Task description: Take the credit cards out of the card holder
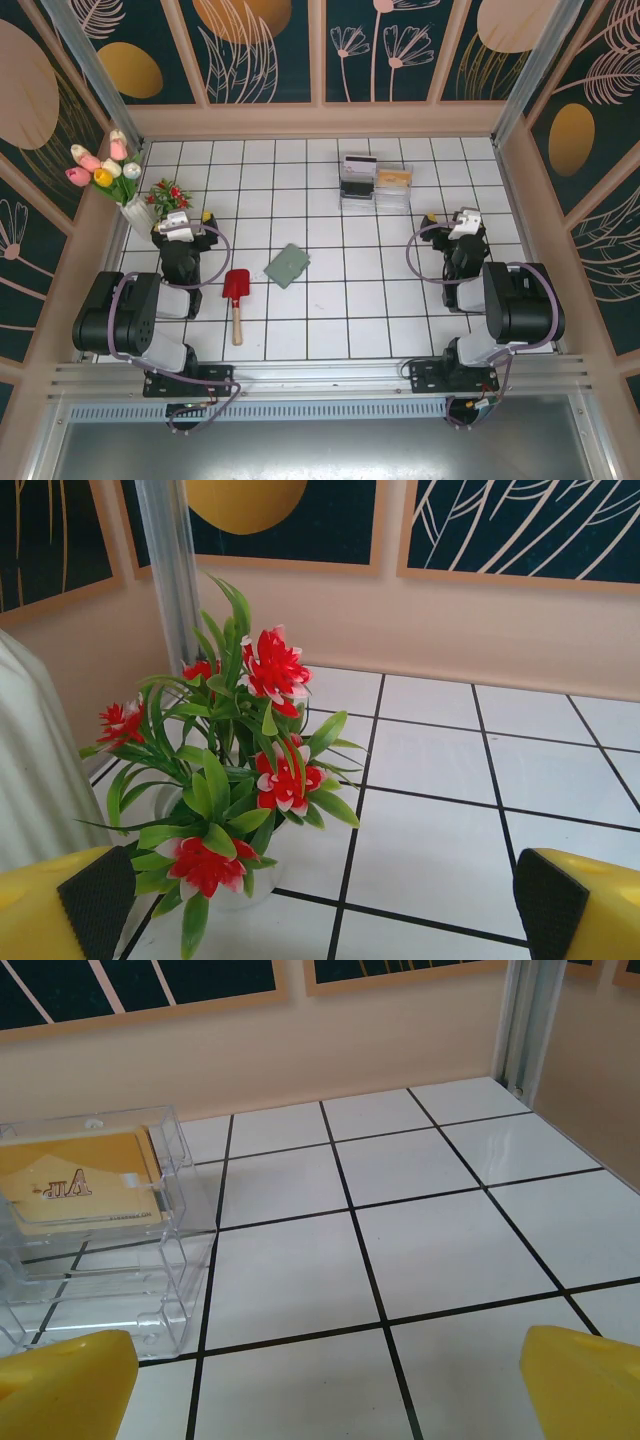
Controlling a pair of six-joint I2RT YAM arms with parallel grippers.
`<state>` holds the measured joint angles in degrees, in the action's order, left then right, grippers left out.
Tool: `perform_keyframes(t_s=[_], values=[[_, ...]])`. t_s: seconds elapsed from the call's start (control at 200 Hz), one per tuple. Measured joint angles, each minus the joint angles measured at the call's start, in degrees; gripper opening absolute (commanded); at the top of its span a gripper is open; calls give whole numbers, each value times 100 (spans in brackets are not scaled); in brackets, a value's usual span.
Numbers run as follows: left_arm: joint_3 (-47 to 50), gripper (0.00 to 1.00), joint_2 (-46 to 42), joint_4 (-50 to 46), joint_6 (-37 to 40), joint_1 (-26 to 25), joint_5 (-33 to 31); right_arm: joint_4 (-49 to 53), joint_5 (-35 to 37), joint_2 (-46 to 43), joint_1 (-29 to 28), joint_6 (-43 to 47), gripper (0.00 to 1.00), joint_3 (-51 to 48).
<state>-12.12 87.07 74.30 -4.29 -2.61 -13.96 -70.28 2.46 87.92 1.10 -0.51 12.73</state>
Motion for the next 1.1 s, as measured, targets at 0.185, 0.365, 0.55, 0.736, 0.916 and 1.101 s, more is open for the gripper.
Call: perform_keyframes(t_s=[0.185, 0.365, 0.55, 0.736, 0.916, 1.101], values=[[0, 99, 0, 0, 0, 0, 0, 0, 0, 0, 0, 0, 99, 0], [0, 99, 0, 0, 0, 0, 0, 0, 0, 0, 0, 0, 99, 0], [0, 99, 0, 0, 0, 0, 0, 0, 0, 0, 0, 0, 99, 0], [0, 99, 0, 0, 0, 0, 0, 2, 0, 0, 0, 0, 99, 0], [0, 99, 0, 2, 0, 0, 0, 0, 0, 0, 0, 0, 99, 0], [-4, 99, -13, -37, 0, 0, -2, 142, -131, -70, -2, 22, 99, 7]])
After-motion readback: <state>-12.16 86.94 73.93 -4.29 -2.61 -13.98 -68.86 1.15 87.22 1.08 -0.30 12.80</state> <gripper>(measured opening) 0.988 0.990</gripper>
